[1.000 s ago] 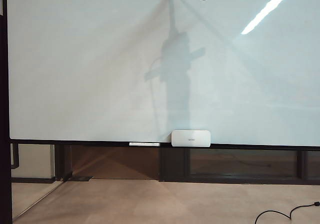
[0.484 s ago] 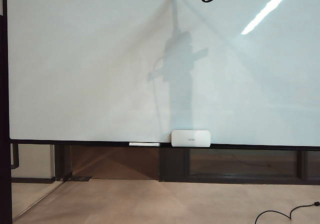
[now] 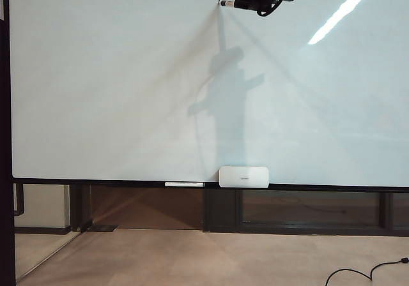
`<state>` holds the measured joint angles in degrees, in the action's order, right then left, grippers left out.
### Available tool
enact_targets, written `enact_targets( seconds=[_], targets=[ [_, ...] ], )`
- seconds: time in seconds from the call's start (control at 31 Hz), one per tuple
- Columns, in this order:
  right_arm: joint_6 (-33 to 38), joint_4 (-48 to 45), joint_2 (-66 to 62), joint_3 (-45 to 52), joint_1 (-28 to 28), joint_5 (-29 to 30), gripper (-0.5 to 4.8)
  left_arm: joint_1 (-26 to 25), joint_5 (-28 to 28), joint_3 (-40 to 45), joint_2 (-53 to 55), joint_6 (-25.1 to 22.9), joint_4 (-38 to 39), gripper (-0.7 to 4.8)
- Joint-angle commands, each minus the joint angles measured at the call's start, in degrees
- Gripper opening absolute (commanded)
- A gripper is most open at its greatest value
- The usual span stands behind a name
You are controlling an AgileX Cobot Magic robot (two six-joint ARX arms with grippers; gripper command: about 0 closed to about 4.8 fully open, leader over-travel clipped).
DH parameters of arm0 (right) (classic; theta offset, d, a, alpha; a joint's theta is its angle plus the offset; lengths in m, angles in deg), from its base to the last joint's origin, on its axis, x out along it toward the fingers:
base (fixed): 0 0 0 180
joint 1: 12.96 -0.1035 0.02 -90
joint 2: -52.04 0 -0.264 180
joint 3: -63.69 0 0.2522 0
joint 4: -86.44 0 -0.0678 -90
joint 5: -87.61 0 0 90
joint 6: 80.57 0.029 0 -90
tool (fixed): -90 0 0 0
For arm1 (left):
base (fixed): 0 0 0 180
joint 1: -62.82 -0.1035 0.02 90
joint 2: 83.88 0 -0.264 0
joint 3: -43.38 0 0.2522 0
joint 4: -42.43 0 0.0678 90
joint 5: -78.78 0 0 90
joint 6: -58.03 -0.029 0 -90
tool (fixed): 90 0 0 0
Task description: Reach to the right to find the marker pen, pick it up, and write the number 13 on the whiteboard.
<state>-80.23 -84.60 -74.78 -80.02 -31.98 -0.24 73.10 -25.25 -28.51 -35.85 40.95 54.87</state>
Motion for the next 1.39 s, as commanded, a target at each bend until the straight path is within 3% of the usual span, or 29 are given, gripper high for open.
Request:
enact_targets(
  seconds=[0.03,0.29,0.58,1.39],
  targets=[
    [0.09,3.91,0.37,-0.22,-0.07,-0.77,-0.05,0.02,-0.26,-0.33,-0.09,-0.07,-1.16,-0.05],
    [0.09,11.34,0.37,-0.20,-0.09,-1.09,-0.05,0.02,-0.26,-0.33,-0.11,-0.02,-1.16,-0.05],
    [0.04,13.59,0.50,0.02,-0.31,-1.09,-0.05,0.02,-0.28,-0.33,-0.17,0.15,-1.07,-0.05],
    [-4.87,2.49,7.76,0.00,-3.45,-5.44,-0.05,0.02,-0.22,-0.33,-1.90,0.35,0.57,-0.05]
  ],
)
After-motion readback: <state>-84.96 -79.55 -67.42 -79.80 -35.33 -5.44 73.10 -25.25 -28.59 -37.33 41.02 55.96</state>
